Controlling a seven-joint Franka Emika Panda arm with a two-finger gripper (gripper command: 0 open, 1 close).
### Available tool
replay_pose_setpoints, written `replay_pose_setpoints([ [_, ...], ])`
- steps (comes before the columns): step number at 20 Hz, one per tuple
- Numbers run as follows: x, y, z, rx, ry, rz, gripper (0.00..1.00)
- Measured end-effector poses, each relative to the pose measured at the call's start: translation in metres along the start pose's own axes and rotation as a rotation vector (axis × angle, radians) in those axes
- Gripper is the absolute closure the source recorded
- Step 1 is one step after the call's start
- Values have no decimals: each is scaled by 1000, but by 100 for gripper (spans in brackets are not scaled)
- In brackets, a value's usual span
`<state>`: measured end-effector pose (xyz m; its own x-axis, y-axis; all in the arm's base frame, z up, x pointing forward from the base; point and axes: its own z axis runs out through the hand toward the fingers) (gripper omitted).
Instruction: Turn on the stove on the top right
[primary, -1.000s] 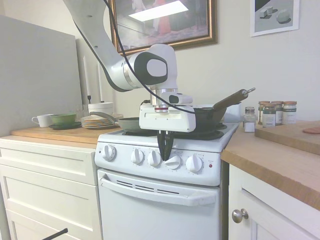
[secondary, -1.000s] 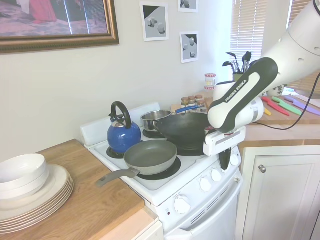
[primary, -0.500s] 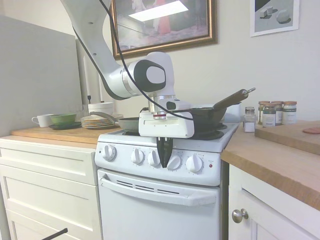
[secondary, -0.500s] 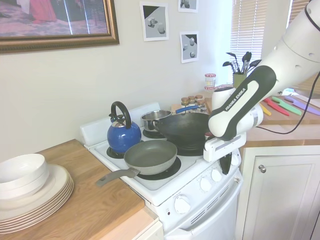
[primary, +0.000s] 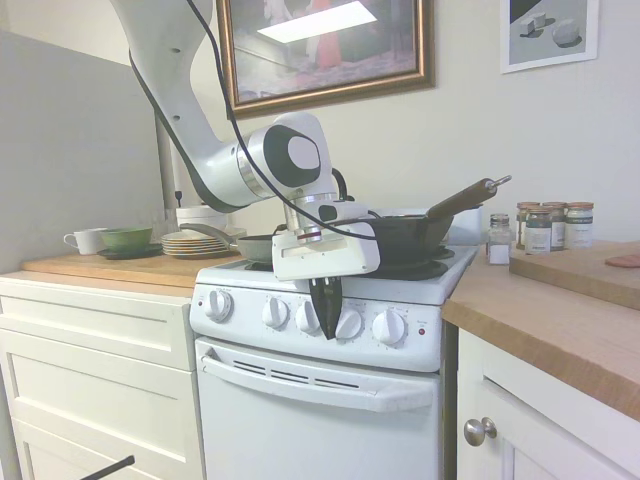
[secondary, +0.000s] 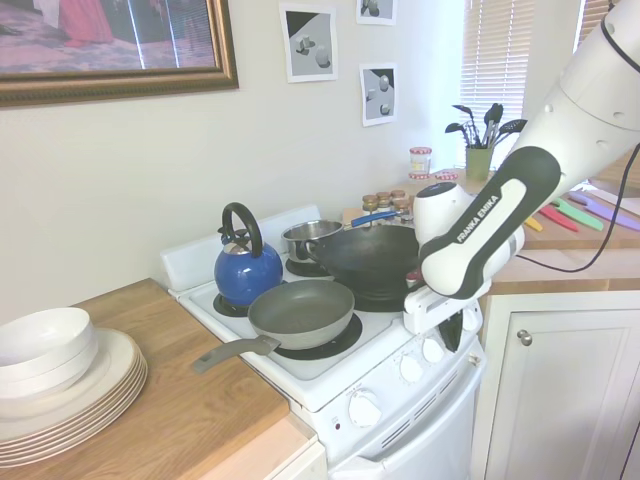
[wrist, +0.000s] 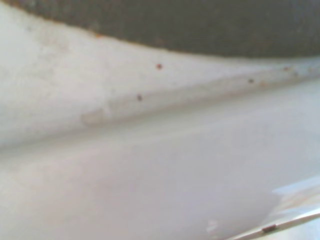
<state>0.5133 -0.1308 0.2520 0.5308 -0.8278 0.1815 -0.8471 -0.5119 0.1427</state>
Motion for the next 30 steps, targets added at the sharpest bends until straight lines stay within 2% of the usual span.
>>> replay_pose_setpoints([
  [3,-3,-1,1,-5,8,4,100],
  [10,-2,2,-5,28,-29,-8,100],
  [17,-32,4,-27,70,-48,-22,100],
  [22,-57,18,-59,121,-43,-25,100],
  [23,-63,20,-65,134,-46,-22,0],
  [30,-85,32,-90,198,-69,1,0],
])
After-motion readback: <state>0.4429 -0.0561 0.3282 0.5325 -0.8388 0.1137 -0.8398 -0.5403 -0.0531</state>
